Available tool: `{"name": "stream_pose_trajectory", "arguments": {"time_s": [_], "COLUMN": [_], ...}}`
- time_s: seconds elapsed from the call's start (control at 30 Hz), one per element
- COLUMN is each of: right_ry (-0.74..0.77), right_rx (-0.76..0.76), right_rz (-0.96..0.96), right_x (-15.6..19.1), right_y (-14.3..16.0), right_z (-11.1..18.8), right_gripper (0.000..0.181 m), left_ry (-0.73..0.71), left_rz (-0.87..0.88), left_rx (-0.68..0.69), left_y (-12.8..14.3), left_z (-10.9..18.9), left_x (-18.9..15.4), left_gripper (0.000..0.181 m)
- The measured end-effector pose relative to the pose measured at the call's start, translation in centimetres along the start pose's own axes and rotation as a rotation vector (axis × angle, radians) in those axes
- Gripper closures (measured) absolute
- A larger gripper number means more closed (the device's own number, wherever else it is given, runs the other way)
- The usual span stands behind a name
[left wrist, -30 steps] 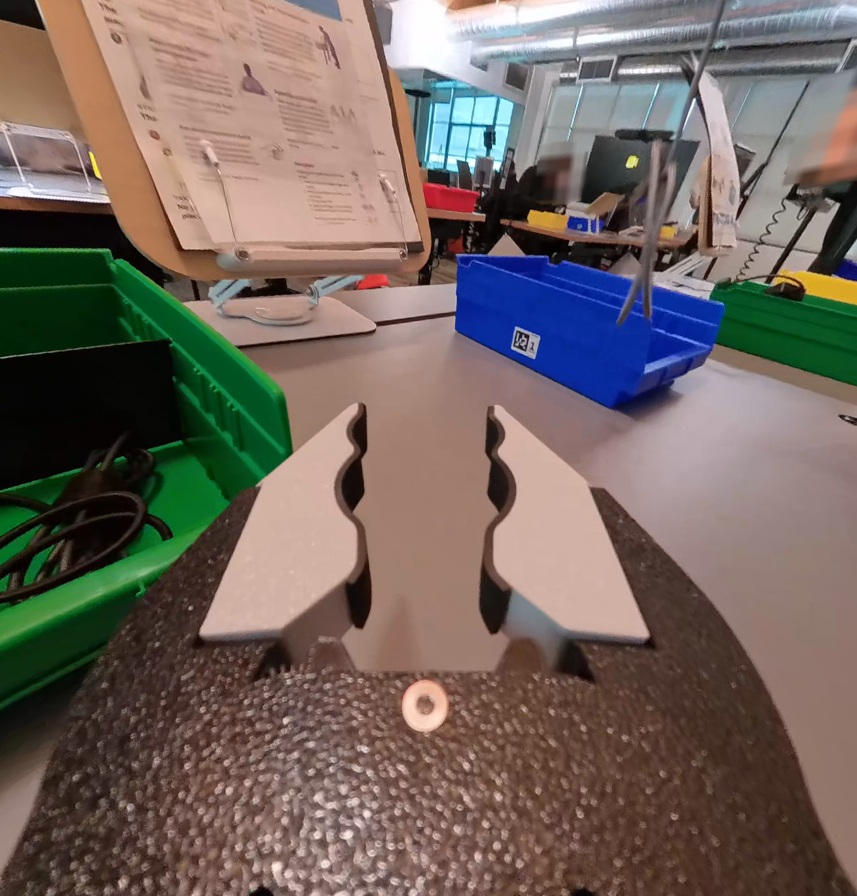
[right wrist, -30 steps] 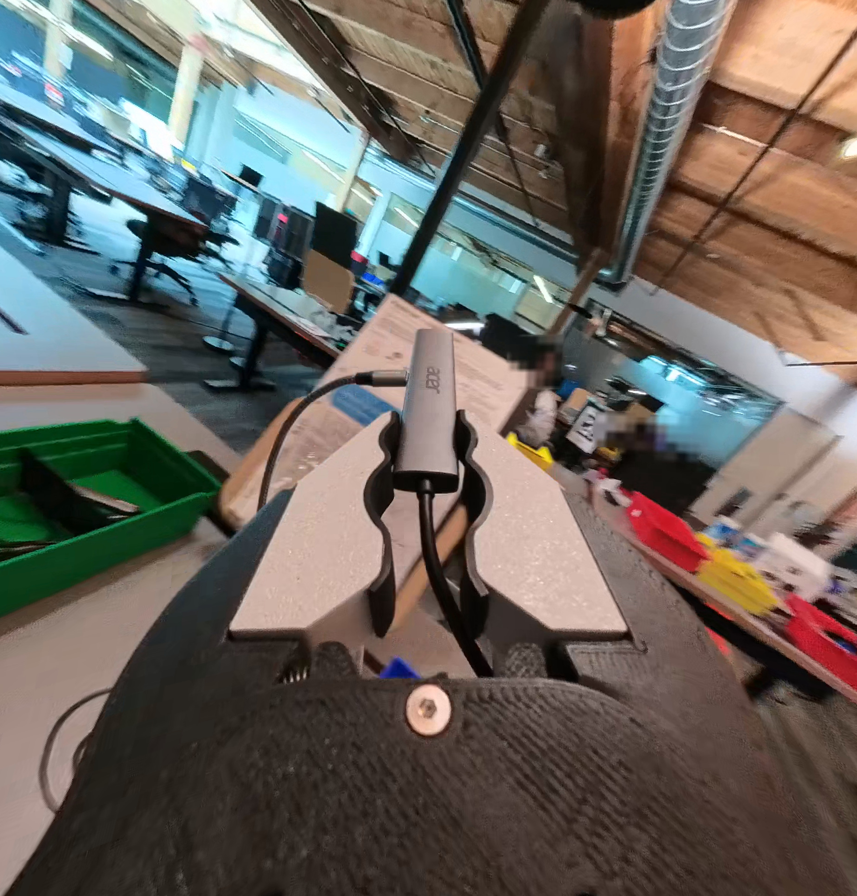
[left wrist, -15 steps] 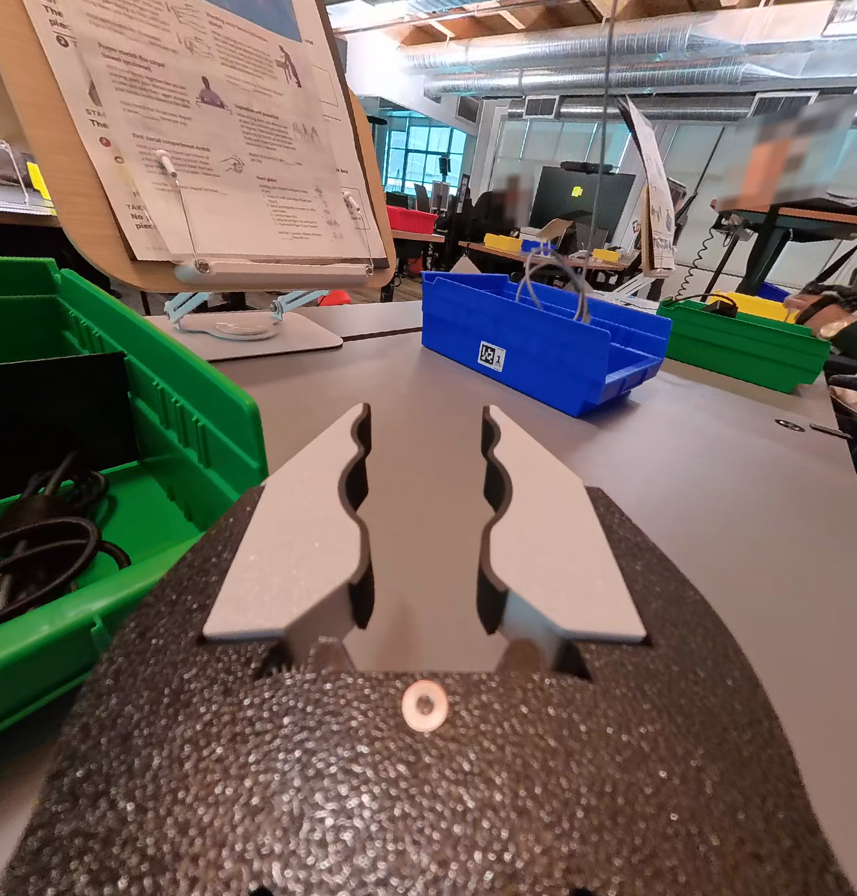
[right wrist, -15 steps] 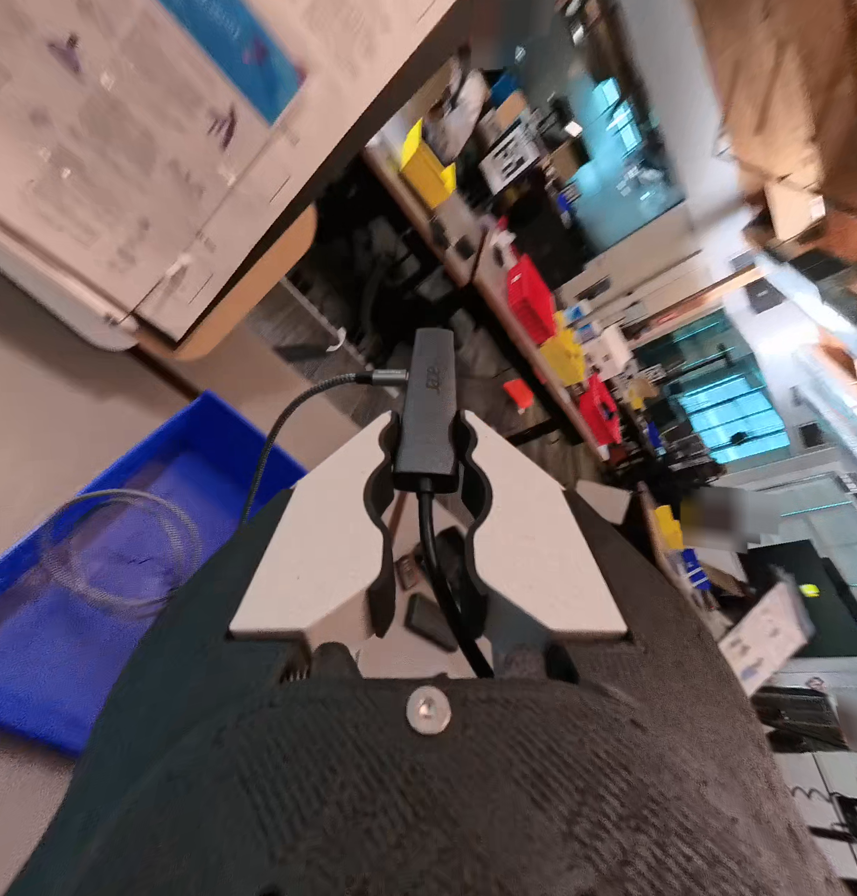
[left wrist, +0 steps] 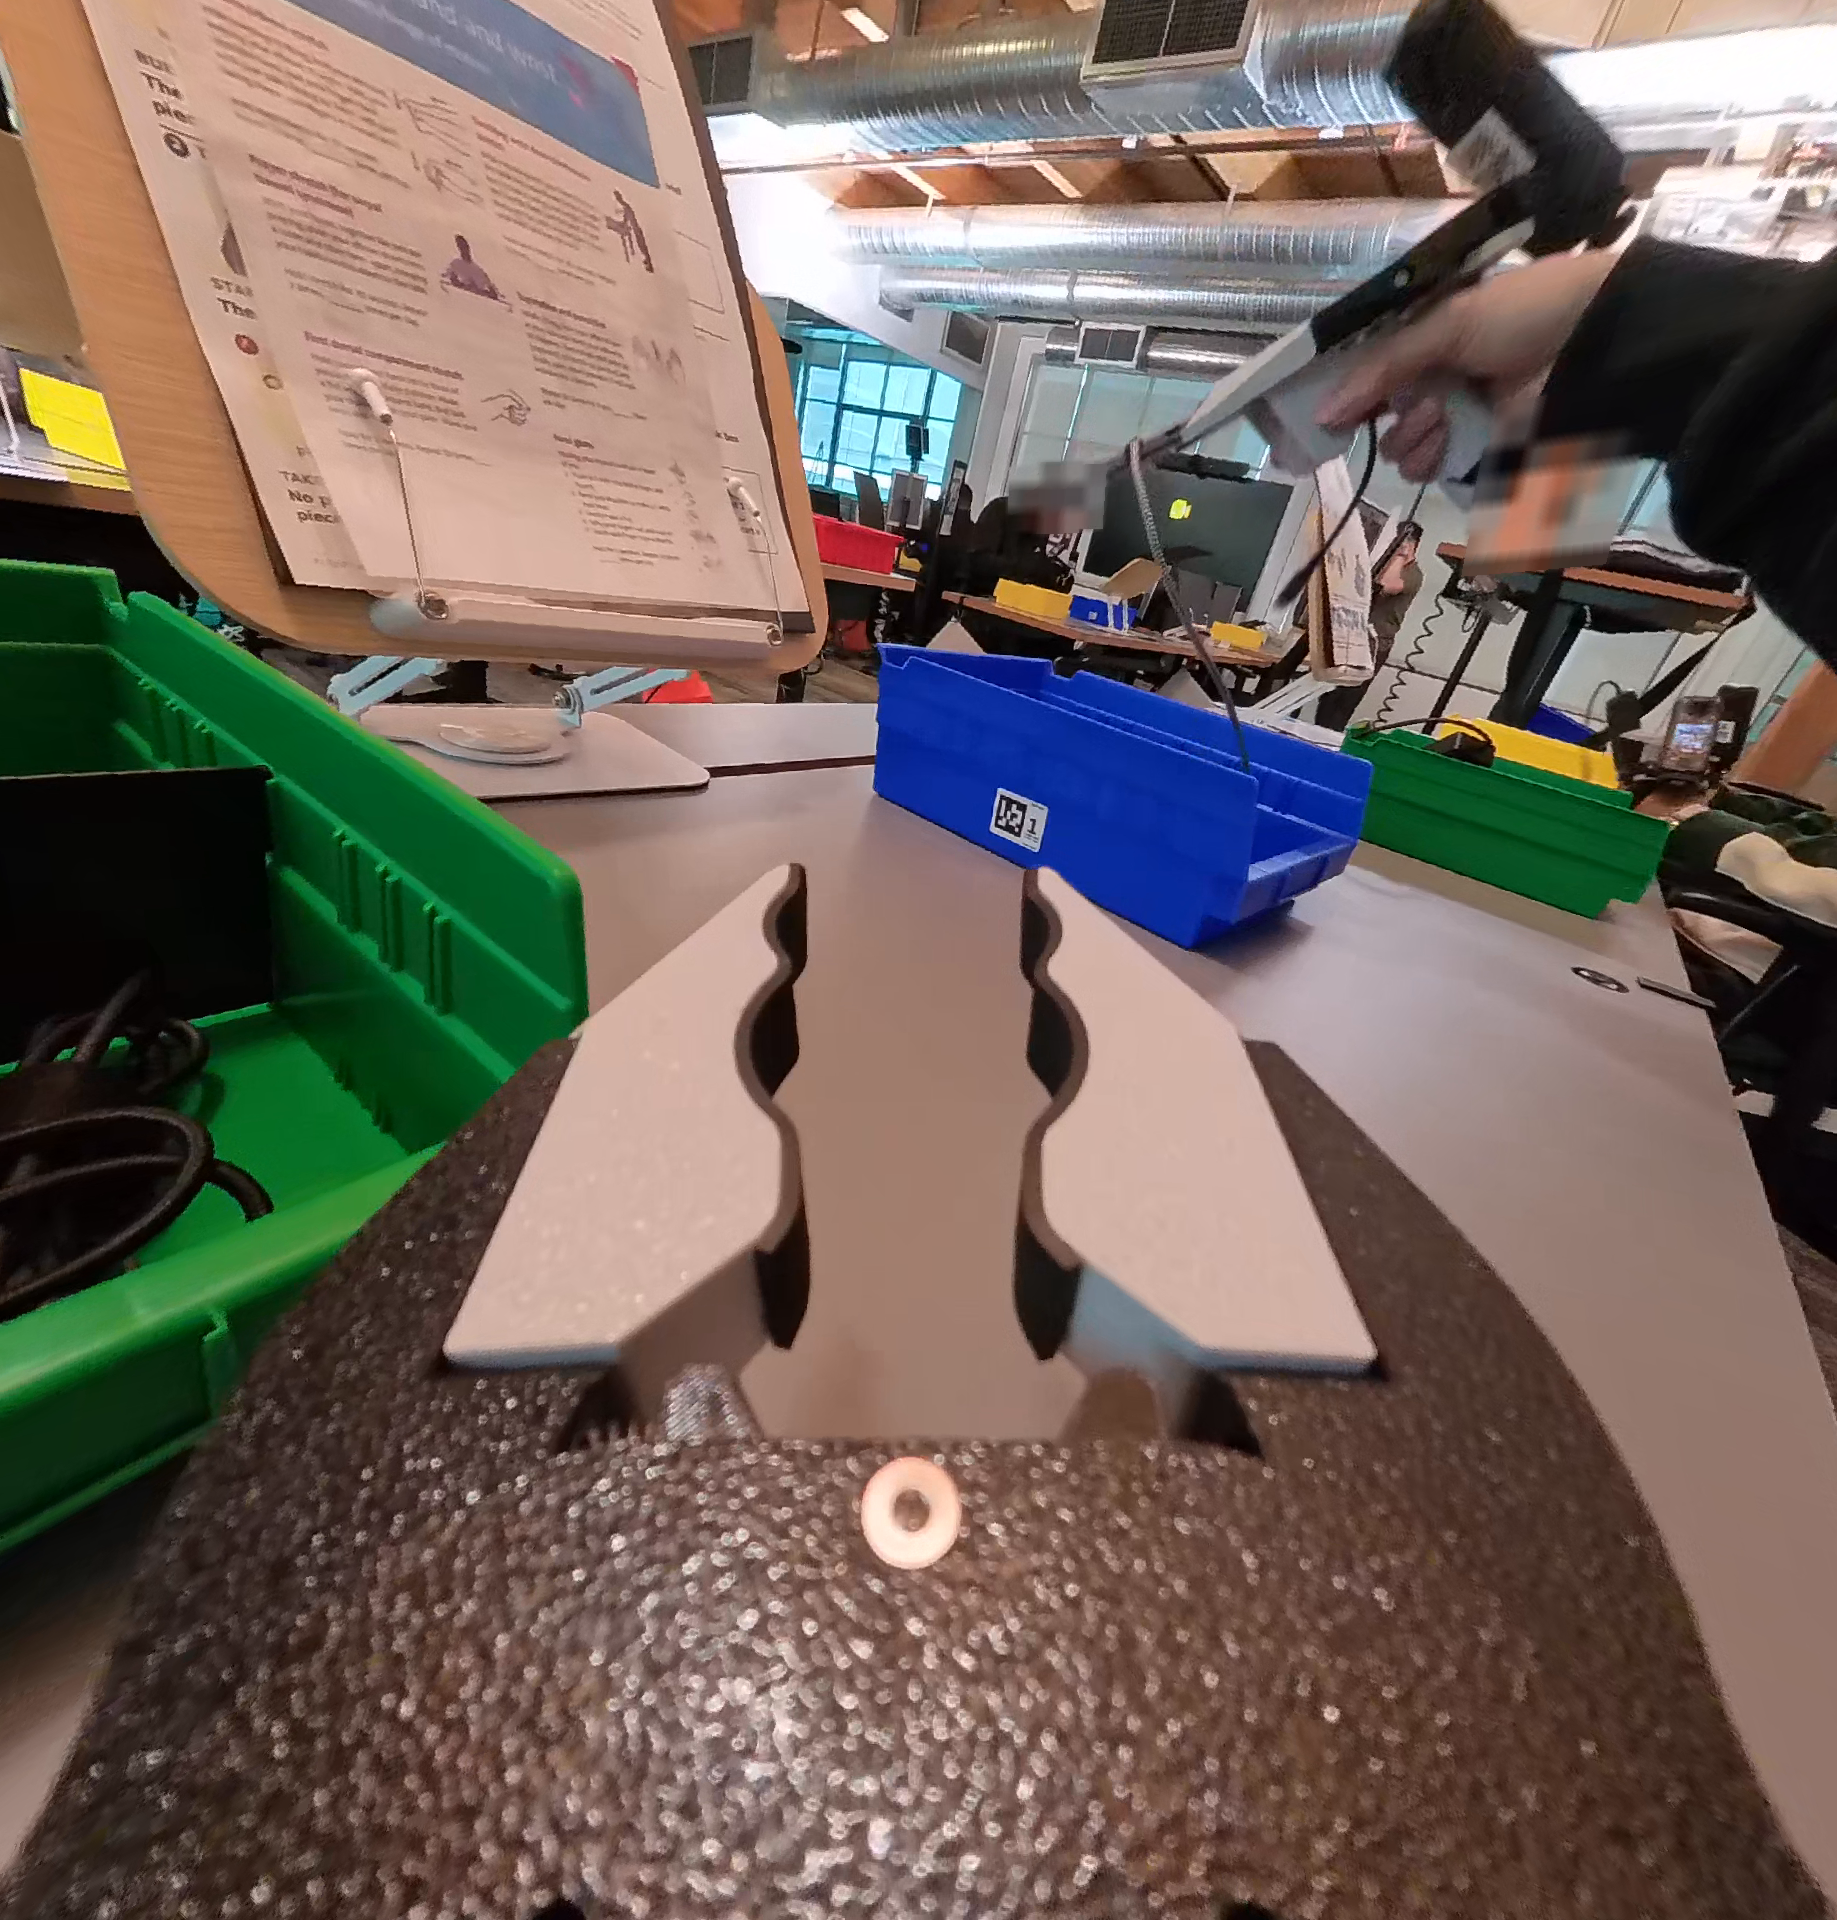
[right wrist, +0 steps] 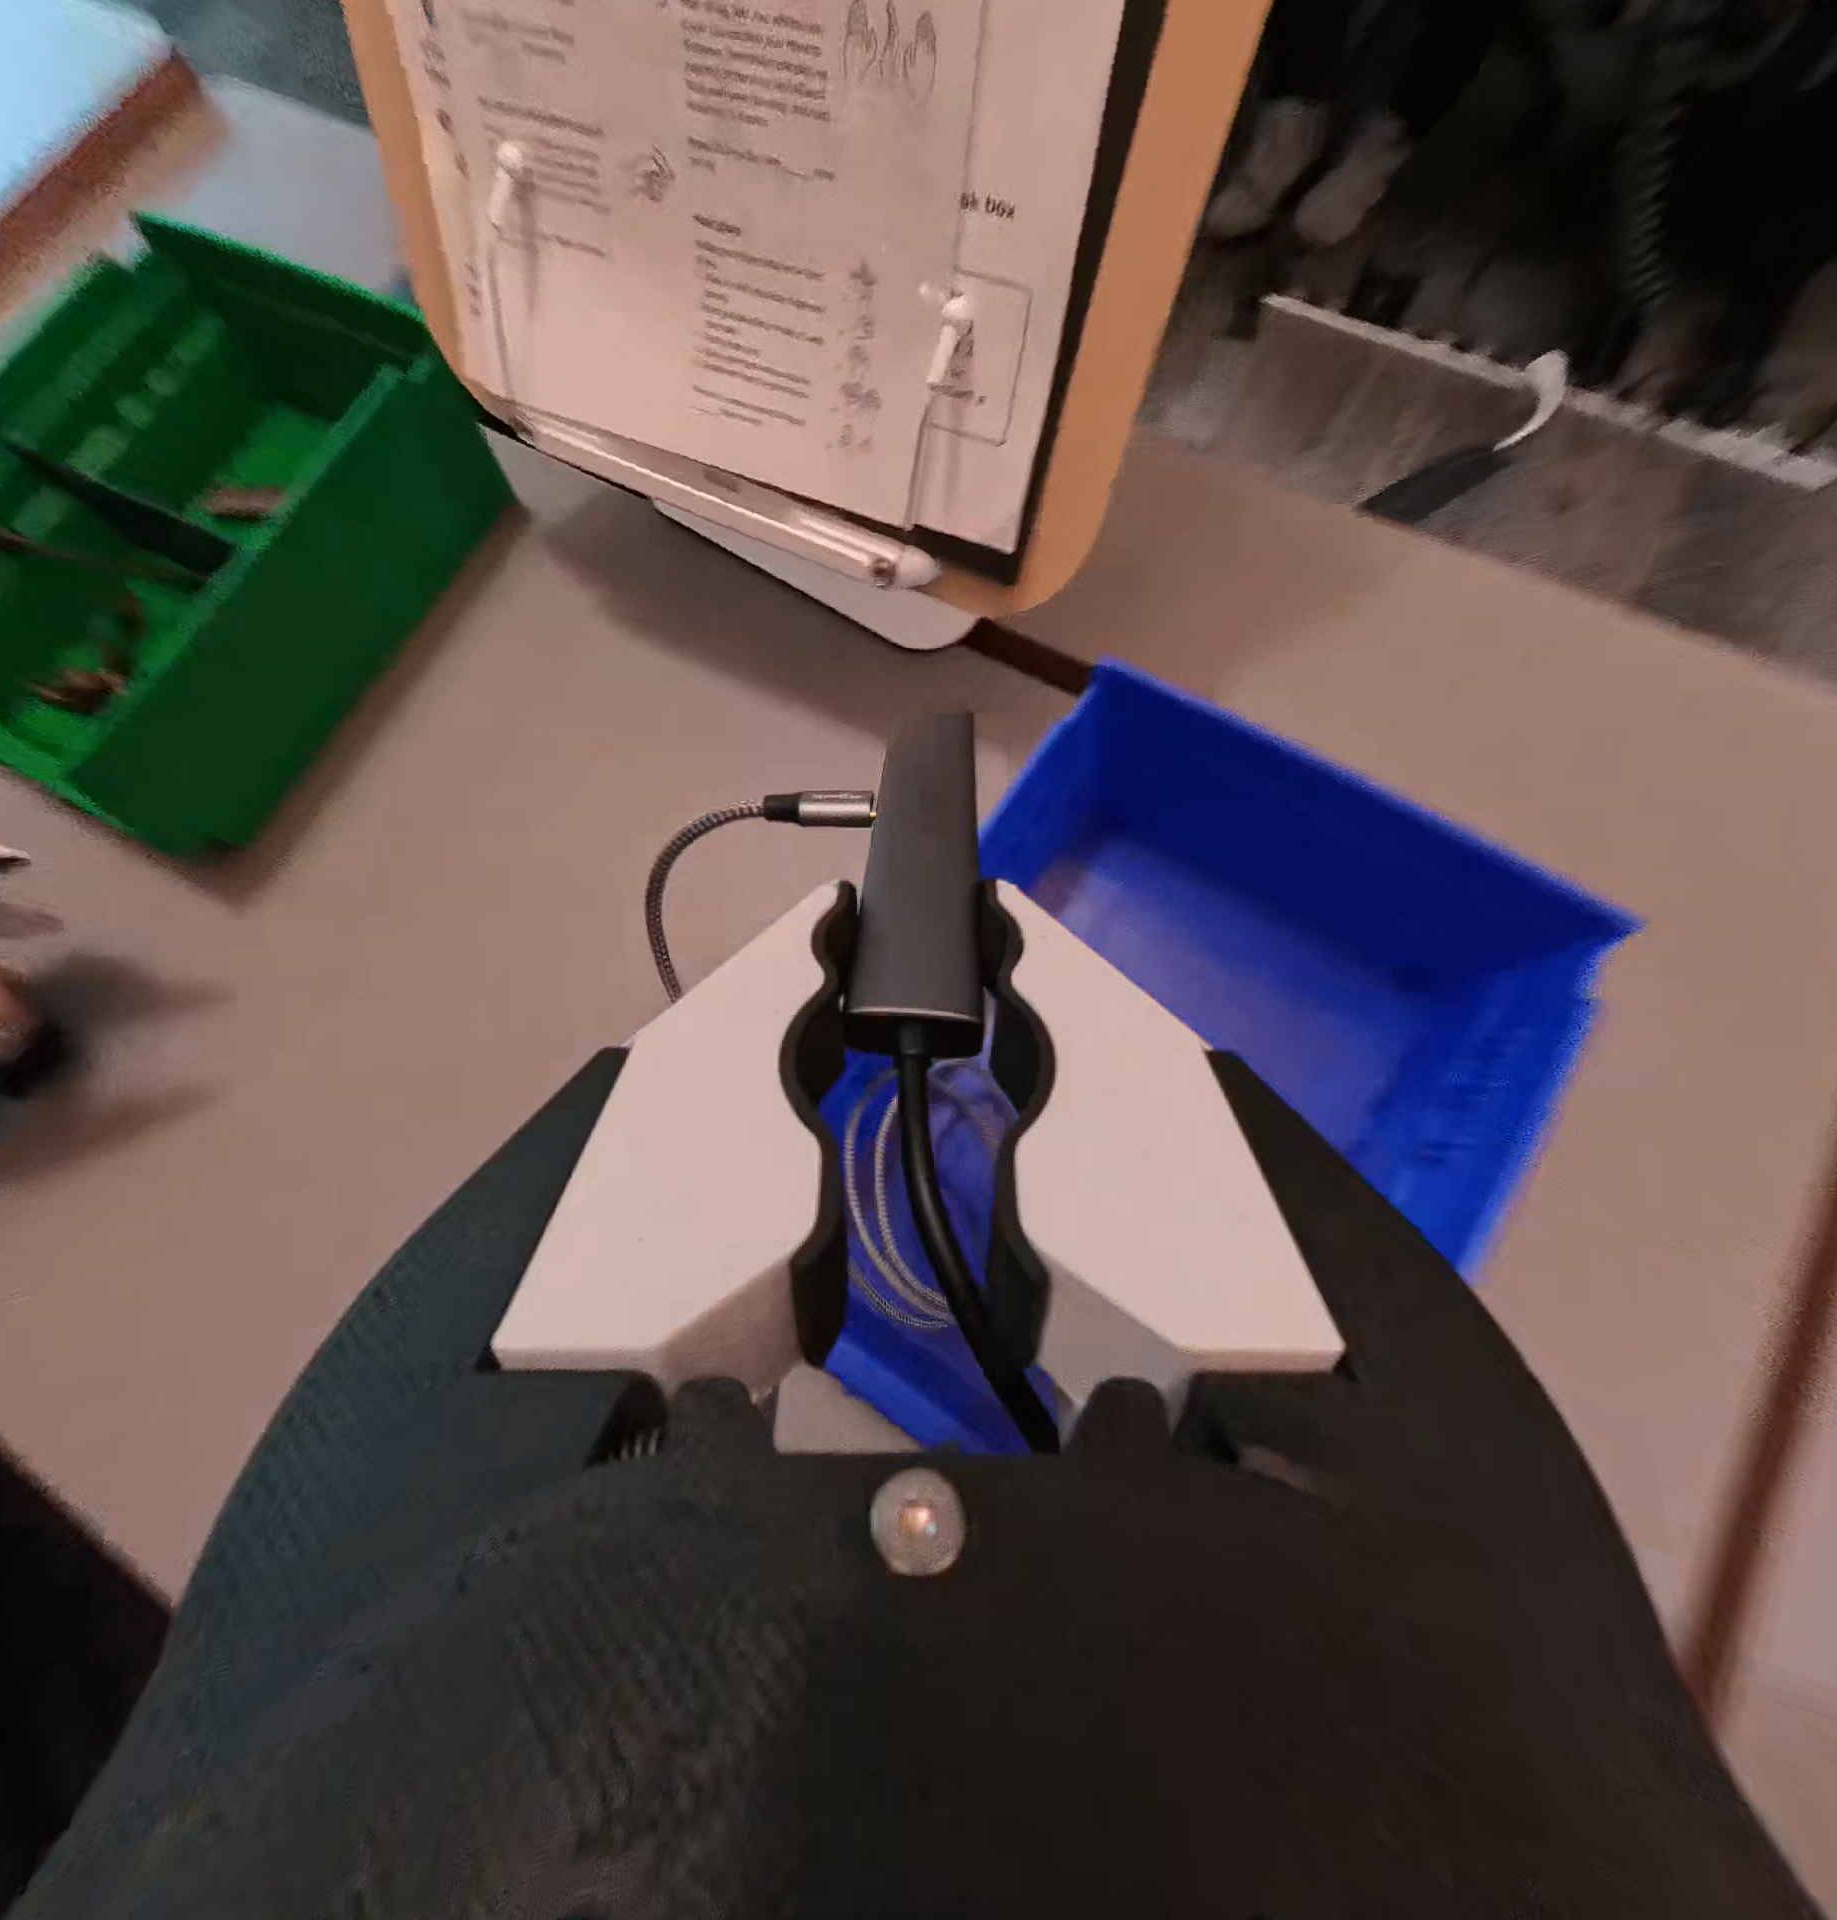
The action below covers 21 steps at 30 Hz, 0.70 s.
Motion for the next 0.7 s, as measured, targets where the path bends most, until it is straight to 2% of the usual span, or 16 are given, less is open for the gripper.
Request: {"name": "stream_pose_trajectory", "arguments": {"time_s": [0.1, 0.27, 0.43, 0.5, 0.53, 0.6, 0.7], "right_ry": [-0.111, -0.105, 0.079, 0.174, 0.192, 0.202, 0.244], "right_rx": [-0.078, -0.158, -0.184, -0.102, -0.057, 0.016, 0.063], "right_rz": [-0.184, -0.336, -0.439, -0.431, -0.389, -0.280, -0.099], "right_x": [-0.7, -2.6, -5.1, -5.7, -5.8, -5.4, -4.6], "right_y": [2.3, 6.6, 10.2, 11.3, 11.5, 11.2, 9.6], "right_z": [-1.6, -4.1, -4.9, -5.2, -5.4, -5.7, -5.1], "right_gripper": [0.159, 0.160, 0.160, 0.159, 0.150, 0.111, 0.088], "left_ry": [0.005, 0.006, 0.010, 0.009, 0.009, 0.013, 0.012], "left_rz": [0.005, -0.007, -0.002, 0.002, 0.002, -0.003, -0.012], "left_rx": [-0.001, 0.003, -0.001, 0.002, 0.004, 0.007, 0.005], "left_y": [0.0, 0.1, 0.0, 0.0, 0.0, 0.1, 0.1], "left_z": [0.0, -0.1, 0.0, -0.1, -0.1, -0.1, -0.1], "left_x": [0.0, -0.1, -0.1, -0.1, -0.1, -0.1, -0.2], "left_gripper": [0.142, 0.143, 0.143, 0.143, 0.143, 0.143, 0.143]}}
Point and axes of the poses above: each gripper's, where its closed fingertips meet, z back along the fingers, y out of its underside, x = y × z across the jaws, the point moved 9 cm from there along z, back along the fingers, and after that the axes turned 12 degrees about z, right-handed, at the moved point
